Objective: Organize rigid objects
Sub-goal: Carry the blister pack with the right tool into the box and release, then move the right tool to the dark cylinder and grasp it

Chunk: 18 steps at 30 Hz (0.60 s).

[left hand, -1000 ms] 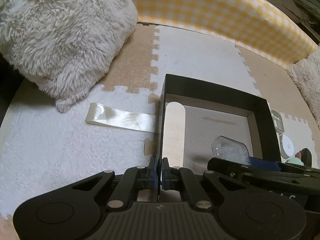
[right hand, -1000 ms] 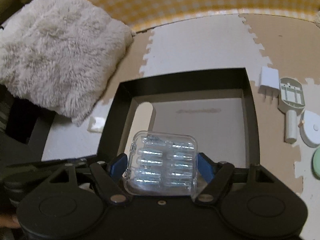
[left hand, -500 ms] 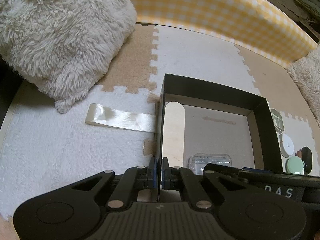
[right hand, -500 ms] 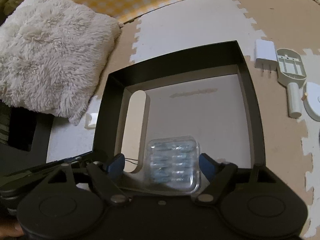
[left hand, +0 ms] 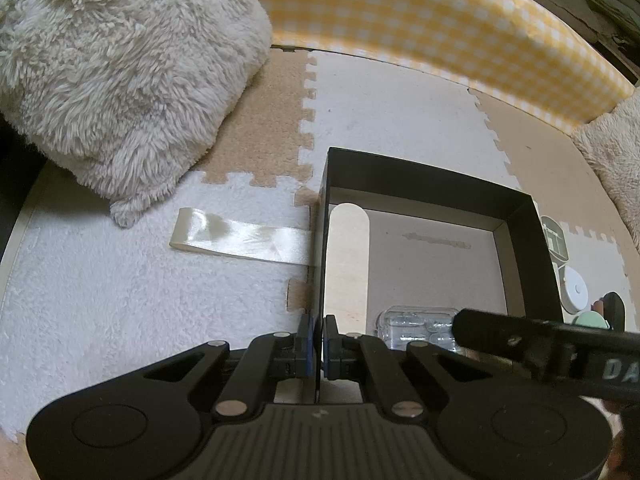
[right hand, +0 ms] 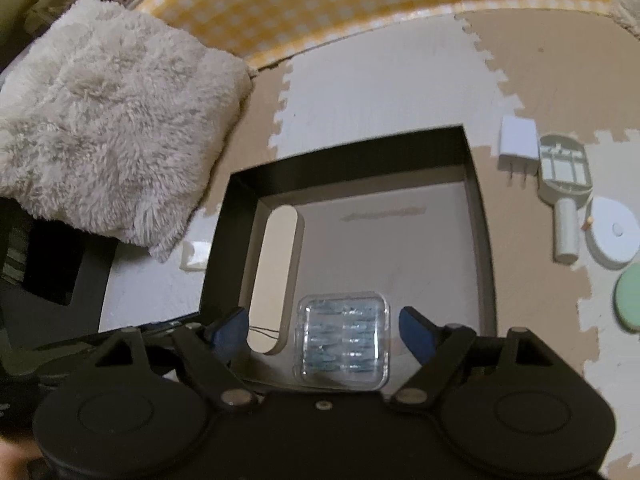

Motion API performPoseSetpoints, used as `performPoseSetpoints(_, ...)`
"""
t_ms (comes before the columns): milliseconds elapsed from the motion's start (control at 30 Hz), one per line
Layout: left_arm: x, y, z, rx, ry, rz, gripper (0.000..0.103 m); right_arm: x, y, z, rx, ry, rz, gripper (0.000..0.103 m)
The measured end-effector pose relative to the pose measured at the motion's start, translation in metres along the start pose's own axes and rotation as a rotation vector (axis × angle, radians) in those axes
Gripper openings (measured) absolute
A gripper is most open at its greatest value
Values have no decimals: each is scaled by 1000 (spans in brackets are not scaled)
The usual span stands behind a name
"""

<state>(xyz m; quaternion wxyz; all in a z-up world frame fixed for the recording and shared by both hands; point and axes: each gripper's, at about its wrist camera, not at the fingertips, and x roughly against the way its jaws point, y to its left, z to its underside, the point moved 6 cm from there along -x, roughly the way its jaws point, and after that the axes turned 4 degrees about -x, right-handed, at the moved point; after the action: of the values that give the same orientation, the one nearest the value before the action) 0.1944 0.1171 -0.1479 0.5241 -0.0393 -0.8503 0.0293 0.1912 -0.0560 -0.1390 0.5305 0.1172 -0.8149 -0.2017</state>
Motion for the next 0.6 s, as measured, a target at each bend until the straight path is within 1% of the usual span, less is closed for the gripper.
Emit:
performPoseSetpoints(367, 0, -1, -1, -1, 0, -1, 4, 40, -3, -8, 68, -70, 5, 84)
performPoseSetpoints(600, 0, -1, -1, -1, 1, -1, 4, 71, -17, -19, 103, -127, 14, 89)
